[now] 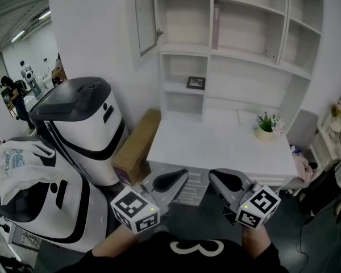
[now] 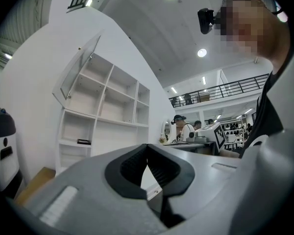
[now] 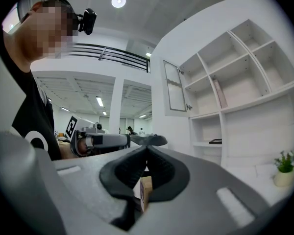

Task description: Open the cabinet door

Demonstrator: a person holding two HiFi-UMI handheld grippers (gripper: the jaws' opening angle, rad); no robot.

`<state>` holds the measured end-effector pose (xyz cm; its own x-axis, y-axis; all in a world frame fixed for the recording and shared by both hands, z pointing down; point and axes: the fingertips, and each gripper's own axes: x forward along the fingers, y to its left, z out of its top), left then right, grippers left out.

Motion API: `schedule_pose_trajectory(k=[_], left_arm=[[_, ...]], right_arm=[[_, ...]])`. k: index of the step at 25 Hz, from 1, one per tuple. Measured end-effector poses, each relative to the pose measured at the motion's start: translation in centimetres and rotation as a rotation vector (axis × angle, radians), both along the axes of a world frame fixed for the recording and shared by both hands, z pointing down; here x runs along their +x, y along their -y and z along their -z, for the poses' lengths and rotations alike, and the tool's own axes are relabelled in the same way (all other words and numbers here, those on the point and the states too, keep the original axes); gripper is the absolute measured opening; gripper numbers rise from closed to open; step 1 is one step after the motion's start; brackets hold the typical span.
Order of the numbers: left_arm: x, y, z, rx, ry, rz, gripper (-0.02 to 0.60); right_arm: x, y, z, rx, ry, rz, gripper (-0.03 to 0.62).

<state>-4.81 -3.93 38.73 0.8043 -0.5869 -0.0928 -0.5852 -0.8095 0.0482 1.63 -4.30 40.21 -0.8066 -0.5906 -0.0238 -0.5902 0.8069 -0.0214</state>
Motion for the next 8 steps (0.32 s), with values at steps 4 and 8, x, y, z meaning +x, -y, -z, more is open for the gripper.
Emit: schedule_pose_trajectory(k=[4,8], left_arm=[[0.22,0.5,0.16,0.01,0.009,-0.011,0.009],[0.02,0.89,0.54,0.023,0.013,-0.013,0.009]], right_arm=[[-0.19,0.32,0.49,0.016,0.007,0.0,0.0],[-0.48,0.58,0.72,0.028,0.005,0.0,0.0]])
